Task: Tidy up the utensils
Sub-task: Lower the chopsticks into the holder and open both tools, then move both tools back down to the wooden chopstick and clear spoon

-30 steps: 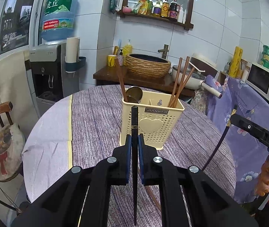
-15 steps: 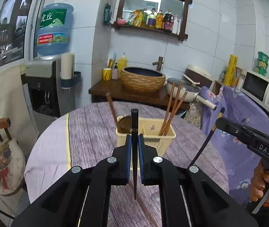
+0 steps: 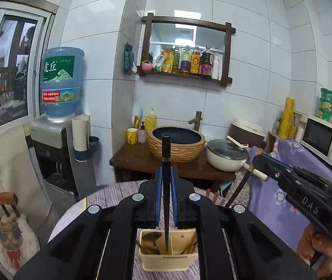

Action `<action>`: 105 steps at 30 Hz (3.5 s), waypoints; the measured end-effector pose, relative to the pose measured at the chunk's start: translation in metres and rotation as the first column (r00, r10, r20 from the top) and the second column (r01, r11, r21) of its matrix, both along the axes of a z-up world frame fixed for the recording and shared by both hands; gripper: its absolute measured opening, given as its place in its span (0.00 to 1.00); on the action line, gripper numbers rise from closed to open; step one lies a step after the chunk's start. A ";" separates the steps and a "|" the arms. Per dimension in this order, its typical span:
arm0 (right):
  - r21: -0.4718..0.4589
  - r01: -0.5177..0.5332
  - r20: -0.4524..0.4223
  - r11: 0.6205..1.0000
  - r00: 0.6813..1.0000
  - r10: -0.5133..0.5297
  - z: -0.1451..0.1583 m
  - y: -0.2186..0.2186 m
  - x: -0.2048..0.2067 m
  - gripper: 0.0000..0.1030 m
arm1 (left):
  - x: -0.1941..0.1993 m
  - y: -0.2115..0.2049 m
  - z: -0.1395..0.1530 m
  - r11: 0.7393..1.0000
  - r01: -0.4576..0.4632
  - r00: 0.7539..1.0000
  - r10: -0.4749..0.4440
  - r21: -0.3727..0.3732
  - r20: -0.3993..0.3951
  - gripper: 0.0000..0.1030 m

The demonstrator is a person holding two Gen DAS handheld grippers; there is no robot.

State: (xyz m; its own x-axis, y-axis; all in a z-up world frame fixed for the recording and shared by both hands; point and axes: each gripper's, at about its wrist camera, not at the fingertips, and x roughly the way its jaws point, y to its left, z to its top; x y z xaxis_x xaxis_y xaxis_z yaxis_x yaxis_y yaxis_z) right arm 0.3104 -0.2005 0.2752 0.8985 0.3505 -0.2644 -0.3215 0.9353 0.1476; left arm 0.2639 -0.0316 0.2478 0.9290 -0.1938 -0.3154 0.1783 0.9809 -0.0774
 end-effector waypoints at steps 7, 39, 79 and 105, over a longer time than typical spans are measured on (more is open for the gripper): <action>-0.046 0.023 -0.093 0.999 0.995 -0.027 -0.063 0.011 0.029 0.08 | 0.031 -0.014 -0.055 0.999 -0.033 0.996 0.036 0.039 -0.083 0.08; -0.104 -0.017 -0.128 0.994 0.992 0.003 -0.166 0.003 -0.049 0.57 | -0.048 0.016 -0.158 0.989 -0.132 0.977 0.141 0.067 -0.158 0.89; -0.207 -0.139 -0.493 0.968 0.870 0.020 -0.328 0.039 -0.102 0.57 | -0.096 0.061 -0.290 0.965 -0.242 0.861 0.262 0.101 -0.436 0.91; -0.250 -0.158 -0.562 0.955 0.827 -0.010 -0.331 0.073 -0.052 0.36 | -0.091 0.052 -0.286 0.978 -0.187 0.866 0.208 0.092 -0.455 0.84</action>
